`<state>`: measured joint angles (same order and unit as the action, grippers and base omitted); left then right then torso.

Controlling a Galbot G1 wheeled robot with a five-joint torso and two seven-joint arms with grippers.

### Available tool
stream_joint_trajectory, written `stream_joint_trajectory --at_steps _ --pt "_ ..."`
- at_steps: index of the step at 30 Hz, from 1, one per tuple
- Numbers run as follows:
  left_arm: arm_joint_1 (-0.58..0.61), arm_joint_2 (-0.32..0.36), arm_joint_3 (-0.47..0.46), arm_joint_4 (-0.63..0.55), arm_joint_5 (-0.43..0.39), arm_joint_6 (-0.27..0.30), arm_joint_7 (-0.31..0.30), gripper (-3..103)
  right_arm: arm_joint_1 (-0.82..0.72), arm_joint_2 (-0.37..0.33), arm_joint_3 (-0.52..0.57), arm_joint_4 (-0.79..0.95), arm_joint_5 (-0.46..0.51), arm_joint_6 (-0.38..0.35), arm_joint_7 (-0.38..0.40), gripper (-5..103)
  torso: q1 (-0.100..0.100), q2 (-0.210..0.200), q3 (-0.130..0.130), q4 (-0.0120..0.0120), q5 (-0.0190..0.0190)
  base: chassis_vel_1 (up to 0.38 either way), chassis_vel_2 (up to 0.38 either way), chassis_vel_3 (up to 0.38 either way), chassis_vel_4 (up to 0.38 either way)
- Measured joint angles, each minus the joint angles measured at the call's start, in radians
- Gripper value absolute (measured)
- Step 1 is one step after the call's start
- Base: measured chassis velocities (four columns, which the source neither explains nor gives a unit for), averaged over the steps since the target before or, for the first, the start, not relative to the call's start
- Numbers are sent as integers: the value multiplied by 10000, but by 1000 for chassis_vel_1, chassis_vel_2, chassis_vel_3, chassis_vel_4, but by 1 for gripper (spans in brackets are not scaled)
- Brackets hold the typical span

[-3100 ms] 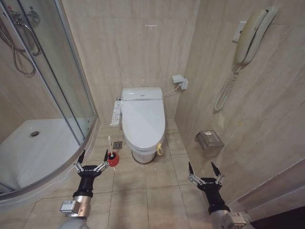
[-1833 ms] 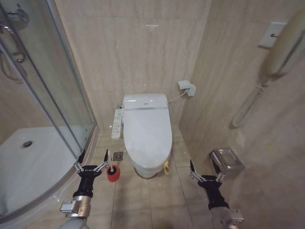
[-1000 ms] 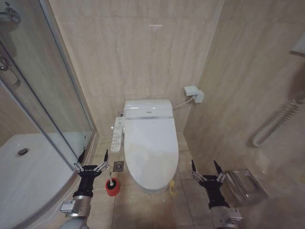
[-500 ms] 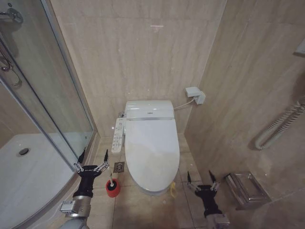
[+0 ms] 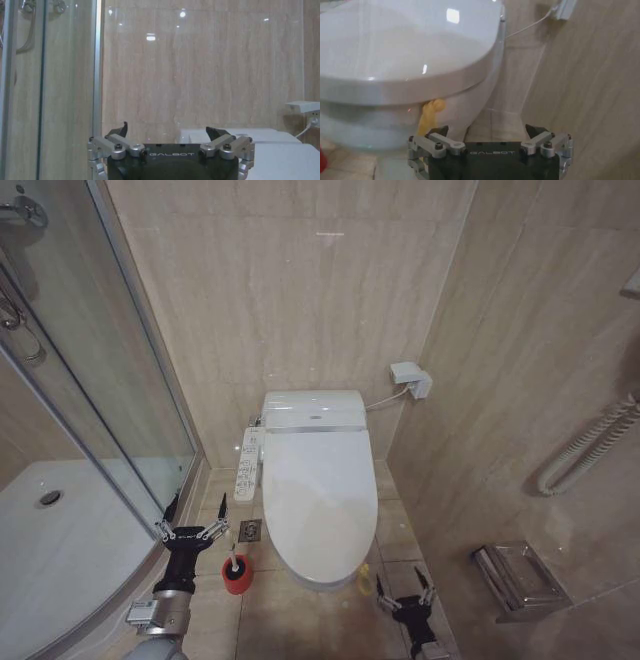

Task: Open the toilet lid, clean the toilet bowl with a toilet brush, close the toilet lid, and flush.

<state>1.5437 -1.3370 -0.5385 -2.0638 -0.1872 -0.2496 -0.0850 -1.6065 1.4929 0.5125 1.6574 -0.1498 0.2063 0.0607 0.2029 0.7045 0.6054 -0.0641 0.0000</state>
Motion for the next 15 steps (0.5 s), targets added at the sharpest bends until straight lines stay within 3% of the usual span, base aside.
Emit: stream_joint_trajectory --at_steps 15 --pt "0 0 0 0 0 0 -1 100 1152 -159 -208 -1231 176 70 109 100 1 0 0 2 0 0 0 0 0"
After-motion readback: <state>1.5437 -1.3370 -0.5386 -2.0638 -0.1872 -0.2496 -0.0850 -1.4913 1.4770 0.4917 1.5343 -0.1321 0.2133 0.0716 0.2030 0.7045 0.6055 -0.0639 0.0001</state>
